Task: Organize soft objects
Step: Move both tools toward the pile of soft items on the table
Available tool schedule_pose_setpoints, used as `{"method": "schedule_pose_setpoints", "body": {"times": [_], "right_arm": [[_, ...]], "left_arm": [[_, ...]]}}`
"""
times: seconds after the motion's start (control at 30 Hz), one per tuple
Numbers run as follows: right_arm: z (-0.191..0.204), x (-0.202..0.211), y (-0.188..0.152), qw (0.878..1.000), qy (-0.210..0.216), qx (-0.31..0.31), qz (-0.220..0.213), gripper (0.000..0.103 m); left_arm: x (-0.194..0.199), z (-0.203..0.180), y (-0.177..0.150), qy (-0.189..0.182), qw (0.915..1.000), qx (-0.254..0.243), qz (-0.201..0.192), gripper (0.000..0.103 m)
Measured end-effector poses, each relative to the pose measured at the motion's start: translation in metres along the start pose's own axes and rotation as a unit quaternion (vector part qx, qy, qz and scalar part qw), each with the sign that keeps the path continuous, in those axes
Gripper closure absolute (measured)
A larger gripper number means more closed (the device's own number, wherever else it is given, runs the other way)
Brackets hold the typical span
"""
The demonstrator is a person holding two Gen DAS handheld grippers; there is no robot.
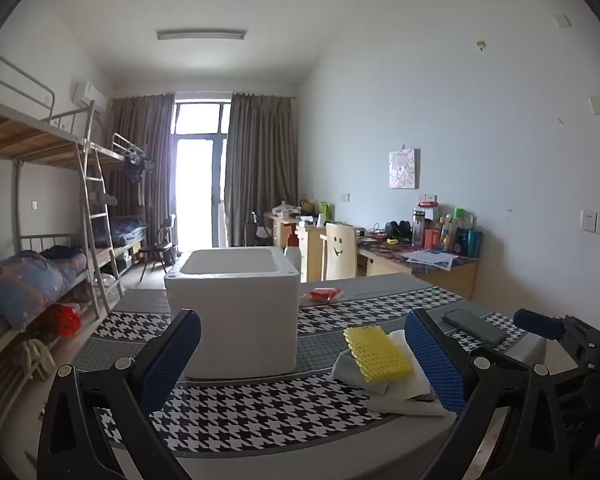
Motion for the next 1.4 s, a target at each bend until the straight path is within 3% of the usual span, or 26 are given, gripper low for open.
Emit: {"method": "schedule_pose_setpoints", "body": {"times": [0.27, 1.4], "right_arm": [[0.0007, 0.0016, 0.0018, 1.000, 0.001, -0.008, 0.002, 0.001], [-0.0004, 0.0031, 0.0061, 1.000, 0.003, -0.012, -0.006, 0.001]], "left_arm": [[-0.0060, 0.0008, -0.0009, -0.002, 0.9999, 0.004, 0.016, 0.001], [-0.0035, 0.0043, -0.0011, -0.003, 0.9999, 0.002, 0.016, 0.001]]}}
Point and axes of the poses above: each gripper's, at about its wrist camera, not at the fingertips, and x roughly against the way its jaws point, z to its left, y to its top, the point moved 2 cm from there along -x, roughly the way its jaws point
